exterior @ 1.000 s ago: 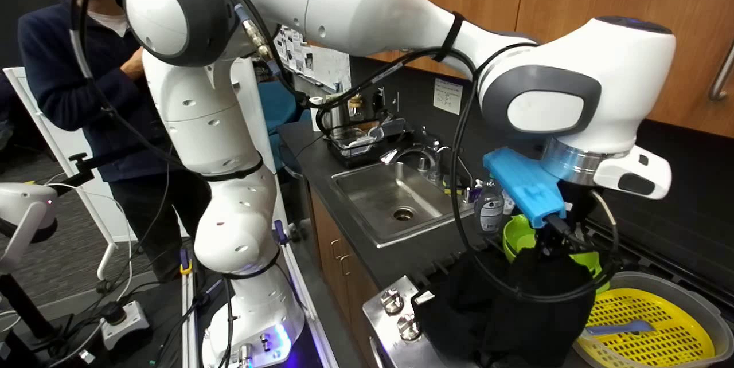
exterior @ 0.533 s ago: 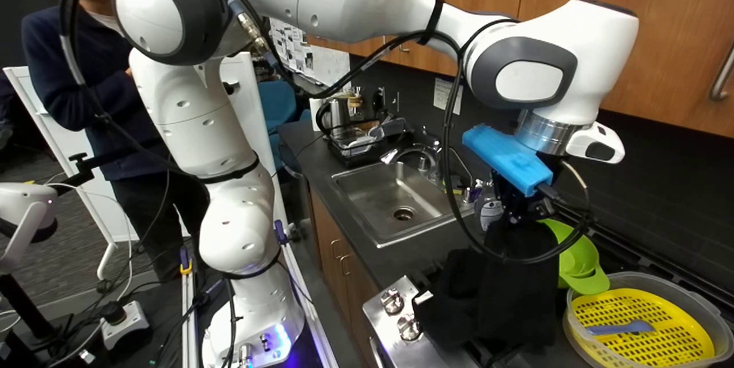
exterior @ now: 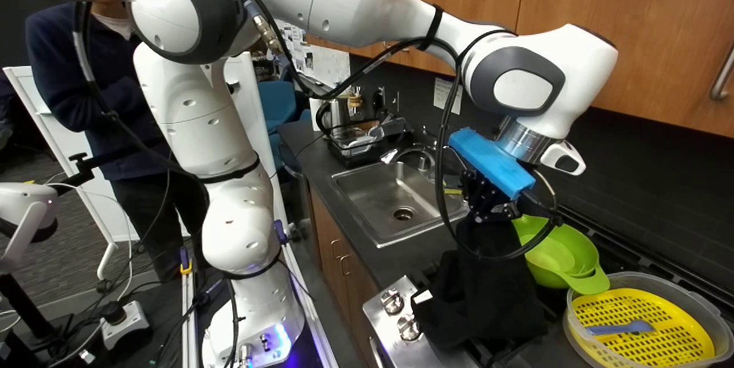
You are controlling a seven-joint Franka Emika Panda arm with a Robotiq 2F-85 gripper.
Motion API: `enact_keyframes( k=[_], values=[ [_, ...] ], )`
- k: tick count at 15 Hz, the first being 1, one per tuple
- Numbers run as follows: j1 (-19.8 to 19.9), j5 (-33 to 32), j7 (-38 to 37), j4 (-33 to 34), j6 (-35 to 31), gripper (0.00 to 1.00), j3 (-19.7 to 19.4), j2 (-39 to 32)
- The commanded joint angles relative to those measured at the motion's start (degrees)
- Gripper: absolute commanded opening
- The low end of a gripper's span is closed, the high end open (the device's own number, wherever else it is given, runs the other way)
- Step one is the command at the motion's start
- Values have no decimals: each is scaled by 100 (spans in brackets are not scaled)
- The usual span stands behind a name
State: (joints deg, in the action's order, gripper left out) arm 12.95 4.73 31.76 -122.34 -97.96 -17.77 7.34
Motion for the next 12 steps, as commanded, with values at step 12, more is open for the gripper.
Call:
enact_keyframes(
  k=[12],
  values=[
    [-201, -286, -43, -76, -93, 29, 686, -682]
  ],
)
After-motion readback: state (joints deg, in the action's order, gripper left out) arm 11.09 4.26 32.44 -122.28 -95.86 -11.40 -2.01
